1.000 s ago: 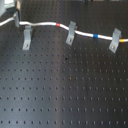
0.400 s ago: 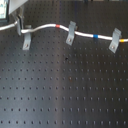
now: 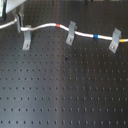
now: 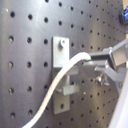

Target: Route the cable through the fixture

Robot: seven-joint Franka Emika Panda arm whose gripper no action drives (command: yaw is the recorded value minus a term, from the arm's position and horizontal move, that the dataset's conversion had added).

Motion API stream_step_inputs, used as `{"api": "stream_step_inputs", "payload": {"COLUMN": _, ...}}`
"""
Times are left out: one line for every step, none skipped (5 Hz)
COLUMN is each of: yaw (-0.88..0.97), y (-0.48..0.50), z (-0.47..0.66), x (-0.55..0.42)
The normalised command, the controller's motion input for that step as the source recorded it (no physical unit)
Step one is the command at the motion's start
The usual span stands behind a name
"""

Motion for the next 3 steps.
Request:
{"api": "stream_step_inputs", "payload": {"yaw": -0.04, "y": -0.077, "z": 0.00, "x": -0.265}}
{"api": "stream_step_inputs", "payload": {"yaw": 0.00, "y": 0.002, "z": 0.42, "x": 0.001}}
{"api": "stream_step_inputs", "payload": {"yaw": -0.20, "y": 0.211, "z": 0.75, "x": -0.168}}
